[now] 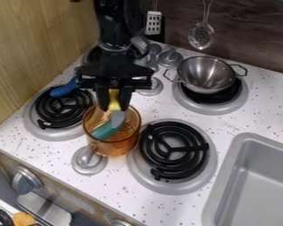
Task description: Put the knife to jar
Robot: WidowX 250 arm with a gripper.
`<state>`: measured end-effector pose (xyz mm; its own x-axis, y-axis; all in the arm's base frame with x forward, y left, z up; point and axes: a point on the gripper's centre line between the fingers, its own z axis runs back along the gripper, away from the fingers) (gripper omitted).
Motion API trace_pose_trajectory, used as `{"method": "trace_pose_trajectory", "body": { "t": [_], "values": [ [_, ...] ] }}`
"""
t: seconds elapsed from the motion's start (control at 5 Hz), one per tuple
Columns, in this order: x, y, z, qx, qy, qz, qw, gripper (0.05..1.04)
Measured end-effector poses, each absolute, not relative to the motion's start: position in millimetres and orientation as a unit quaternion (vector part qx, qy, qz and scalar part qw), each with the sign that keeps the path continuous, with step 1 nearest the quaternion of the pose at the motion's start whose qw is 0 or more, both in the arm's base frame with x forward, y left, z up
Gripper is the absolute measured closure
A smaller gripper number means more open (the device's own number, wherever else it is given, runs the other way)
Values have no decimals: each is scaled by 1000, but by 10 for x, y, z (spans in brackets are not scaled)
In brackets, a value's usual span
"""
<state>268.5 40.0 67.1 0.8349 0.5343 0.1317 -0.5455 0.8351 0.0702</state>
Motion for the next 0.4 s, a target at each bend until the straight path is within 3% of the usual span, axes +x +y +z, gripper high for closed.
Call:
{"method": "trace_pose_trajectory", "body": {
  "t": [0.2, 0.4],
  "values": [
    [2677, 407, 625, 42, -59, 289, 955, 675],
    [2612, 400, 561, 33, -50, 296, 953, 367]
  ]
}}
